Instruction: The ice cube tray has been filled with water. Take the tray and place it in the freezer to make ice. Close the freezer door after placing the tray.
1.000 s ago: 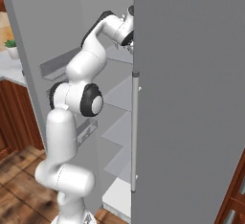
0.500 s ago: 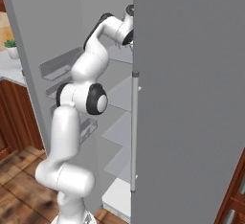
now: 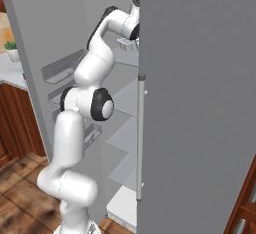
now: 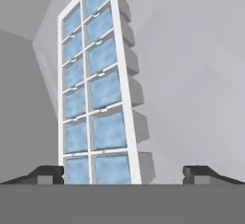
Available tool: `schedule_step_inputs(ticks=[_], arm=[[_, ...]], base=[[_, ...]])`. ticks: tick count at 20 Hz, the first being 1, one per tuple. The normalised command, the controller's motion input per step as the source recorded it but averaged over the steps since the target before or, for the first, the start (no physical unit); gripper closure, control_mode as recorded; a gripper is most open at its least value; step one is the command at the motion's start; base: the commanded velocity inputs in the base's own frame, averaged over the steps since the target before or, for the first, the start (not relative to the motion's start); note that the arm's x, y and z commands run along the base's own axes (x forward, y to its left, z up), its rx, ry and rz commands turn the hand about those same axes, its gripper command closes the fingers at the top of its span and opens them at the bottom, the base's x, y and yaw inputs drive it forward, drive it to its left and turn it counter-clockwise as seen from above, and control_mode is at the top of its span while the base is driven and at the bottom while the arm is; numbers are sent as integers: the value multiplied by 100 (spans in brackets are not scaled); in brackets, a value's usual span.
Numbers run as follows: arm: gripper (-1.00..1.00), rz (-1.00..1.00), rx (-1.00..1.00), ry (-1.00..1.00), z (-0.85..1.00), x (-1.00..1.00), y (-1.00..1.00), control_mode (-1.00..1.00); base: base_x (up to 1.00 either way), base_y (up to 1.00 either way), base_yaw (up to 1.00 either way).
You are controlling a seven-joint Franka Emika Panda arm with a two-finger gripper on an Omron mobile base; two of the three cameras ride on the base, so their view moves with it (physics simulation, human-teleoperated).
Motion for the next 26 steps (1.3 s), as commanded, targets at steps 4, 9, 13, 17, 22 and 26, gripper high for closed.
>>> schedule_step_inputs(ticks=[4,9,13,17,22,26], arm=[[-100,-1,0,-1,-42,-100,6,-100],[-100,-2,-7,-14,-98,-100,21,-100],[-100,-4,0,-21,-31,-100,14,-100],[-100,-9,0,-16,-29,-100,2,-100],[-100,-5,0,-10,-20,-100,-22,-100],[-100,-4,0,0,0,-100,-25,-100]], base=[[0,0,0],[0,0,0],[0,0,0],[0,0,0],[0,0,0],[0,0,0]])
